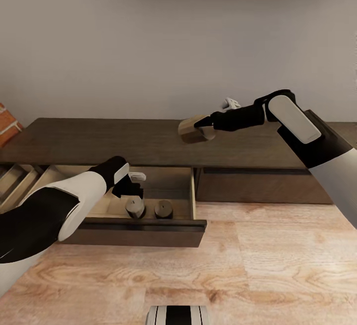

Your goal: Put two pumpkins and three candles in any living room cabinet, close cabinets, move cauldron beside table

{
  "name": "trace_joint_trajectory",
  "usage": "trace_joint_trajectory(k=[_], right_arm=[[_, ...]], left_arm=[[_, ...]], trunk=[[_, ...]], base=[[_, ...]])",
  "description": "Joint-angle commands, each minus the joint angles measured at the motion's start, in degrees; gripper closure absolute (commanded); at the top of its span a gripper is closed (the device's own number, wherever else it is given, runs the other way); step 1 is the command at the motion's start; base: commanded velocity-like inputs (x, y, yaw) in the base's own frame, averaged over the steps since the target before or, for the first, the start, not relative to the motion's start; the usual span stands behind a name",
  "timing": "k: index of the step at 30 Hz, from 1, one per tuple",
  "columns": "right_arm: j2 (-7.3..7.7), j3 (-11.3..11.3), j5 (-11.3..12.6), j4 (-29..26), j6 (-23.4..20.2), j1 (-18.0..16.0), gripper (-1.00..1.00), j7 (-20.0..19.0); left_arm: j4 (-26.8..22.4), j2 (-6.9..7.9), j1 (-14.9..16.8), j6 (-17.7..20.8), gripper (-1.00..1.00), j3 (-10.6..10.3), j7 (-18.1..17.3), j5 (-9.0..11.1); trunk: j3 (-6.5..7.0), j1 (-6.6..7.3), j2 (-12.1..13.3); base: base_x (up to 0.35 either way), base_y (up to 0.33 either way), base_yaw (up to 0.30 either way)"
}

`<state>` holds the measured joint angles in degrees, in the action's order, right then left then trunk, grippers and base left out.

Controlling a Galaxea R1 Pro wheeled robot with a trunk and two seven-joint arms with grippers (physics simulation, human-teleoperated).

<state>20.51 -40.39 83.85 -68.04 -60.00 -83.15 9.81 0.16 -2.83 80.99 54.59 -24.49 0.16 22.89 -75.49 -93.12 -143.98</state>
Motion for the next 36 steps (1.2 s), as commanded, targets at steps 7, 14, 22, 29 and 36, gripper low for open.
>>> trace_joint_trajectory(k=[7, 14, 22, 29, 36], right_arm=[[0.06, -0.1, 0.6, 0.2, 0.0, -0.1, 1.00, 0.6], [0.06, -0.1, 0.6, 0.3, 0.0, -0.1, 1.00, 0.6], [0.05, -0.1, 0.6, 0.6, 0.0, 0.0, 1.00, 0.6], [0.05, -0.2, 0.6, 0.7, 0.0, -0.1, 1.00, 0.7], [-0.02, -0.2, 0.6, 0.9, 0.0, -0.1, 1.00, 0.7]], left_arm=[[0.0, -0.07, 0.0, 0.2, -1.00, -0.5, 0.0, 0.5], [0.3, -0.21, 0.0, 0.2, -1.00, -0.5, 0.0, 0.5], [0.3, -0.24, 0.0, 0.2, -1.00, -0.5, 0.0, 0.5], [0.2, -0.24, 0.0, 0.2, -1.00, -0.5, 0.0, 0.5], [0.3, -0.24, 0.0, 0.2, -1.00, -0.5, 0.1, 0.5]], trunk=[[1.51, 0.18, 0.1], [1.73, 0.21, 0.1], [1.73, 0.21, 0.1], [1.73, 0.21, 0.1], [1.73, 0.21, 0.1]], base=[[0.000, 0.000, 0.000], [-0.103, 0.000, 0.000], [-0.065, 0.000, 0.000], [-0.001, 0.000, 0.000], [0.000, 0.000, 0.000]])
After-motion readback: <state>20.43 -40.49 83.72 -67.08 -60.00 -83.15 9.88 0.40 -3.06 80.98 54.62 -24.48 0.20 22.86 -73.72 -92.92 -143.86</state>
